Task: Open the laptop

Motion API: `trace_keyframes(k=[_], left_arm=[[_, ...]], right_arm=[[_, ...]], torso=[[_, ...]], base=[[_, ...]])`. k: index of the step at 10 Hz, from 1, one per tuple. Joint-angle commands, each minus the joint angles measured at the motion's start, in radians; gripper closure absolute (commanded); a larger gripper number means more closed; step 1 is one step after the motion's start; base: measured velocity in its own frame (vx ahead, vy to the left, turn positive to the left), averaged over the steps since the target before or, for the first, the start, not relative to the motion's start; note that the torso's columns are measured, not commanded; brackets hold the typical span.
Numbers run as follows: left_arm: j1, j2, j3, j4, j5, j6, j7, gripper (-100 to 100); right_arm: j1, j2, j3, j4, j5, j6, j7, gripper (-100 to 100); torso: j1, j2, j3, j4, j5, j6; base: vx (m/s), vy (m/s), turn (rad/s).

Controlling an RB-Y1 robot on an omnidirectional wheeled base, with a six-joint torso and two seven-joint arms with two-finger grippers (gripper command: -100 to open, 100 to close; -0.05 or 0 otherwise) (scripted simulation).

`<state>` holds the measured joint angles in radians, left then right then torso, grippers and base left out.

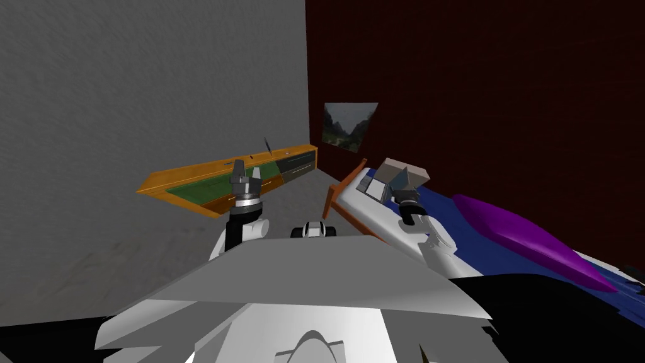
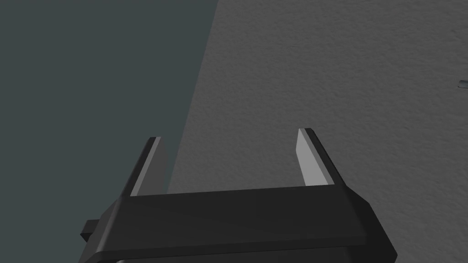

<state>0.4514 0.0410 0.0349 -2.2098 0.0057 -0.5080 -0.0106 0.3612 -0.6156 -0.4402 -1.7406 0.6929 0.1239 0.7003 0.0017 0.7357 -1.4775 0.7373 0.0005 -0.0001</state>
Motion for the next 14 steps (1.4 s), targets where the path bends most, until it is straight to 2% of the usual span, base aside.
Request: trace_keyframes(k=[1, 3, 4, 5, 8, 13, 14], left_arm=[[0.0, 0.0, 0.0, 0.0, 0.0, 0.0, 0.0, 0], [0.0, 0.0, 0.0, 0.0, 0.0, 0.0, 0.0, 0], [0.0, 0.0, 0.0, 0.0, 0.0, 0.0, 0.0, 0], [0.0, 0.0, 0.0, 0.0, 0.0, 0.0, 0.0, 0], [0.001, 0.0, 0.0, 0.0, 0.0, 0.0, 0.0, 0], [0.001, 0.0, 0.0, 0.0, 0.0, 0.0, 0.0, 0], [0.001, 0.0, 0.0, 0.0, 0.0, 0.0, 0.0, 0]], right_arm=[[-0.035, -0.005, 0.0, 0.027, 0.007, 0.063, 0.006, -100], [-0.056, -0.01, -0.001, 0.044, 0.01, 0.108, 0.009, -100], [-0.05, -0.007, 0.003, 0.034, 0.009, 0.095, 0.009, -100], [-0.035, -0.005, 0.0, 0.027, 0.007, 0.063, 0.006, 100], [-0.002, 0.003, 0.002, 0.001, 0.001, -0.005, 0.001, 100], [0.053, 0.015, 0.005, -0.041, -0.007, -0.117, -0.007, 100], [0.043, 0.011, 0.003, -0.038, -0.006, -0.097, -0.006, 100]], torso=[[-0.001, 0.0, 0.0, 0.0, 0.0, 0.0], [-0.002, 0.002, 0.001, 0.001, 0.0, 0.0], [-0.001, 0.003, 0.002, 0.001, 0.0, 0.0], [-0.001, 0.0, 0.0, 0.0, 0.0, 0.001], [0.0, -0.004, -0.003, -0.002, 0.0, -0.003], [-0.001, 0.002, 0.001, -0.001, -0.002, 0.0], [-0.001, 0.003, 0.002, -0.001, -0.002, 0.001]], base=[[-0.121, -0.044, 0.219], [-0.122, -0.024, 0.233], [-0.059, -0.005, 0.04], [0.065, 0.002, -0.33], [0.148, 0.033, -0.267], [0.123, 0.048, -0.236], [0.055, 0.029, -0.07]])
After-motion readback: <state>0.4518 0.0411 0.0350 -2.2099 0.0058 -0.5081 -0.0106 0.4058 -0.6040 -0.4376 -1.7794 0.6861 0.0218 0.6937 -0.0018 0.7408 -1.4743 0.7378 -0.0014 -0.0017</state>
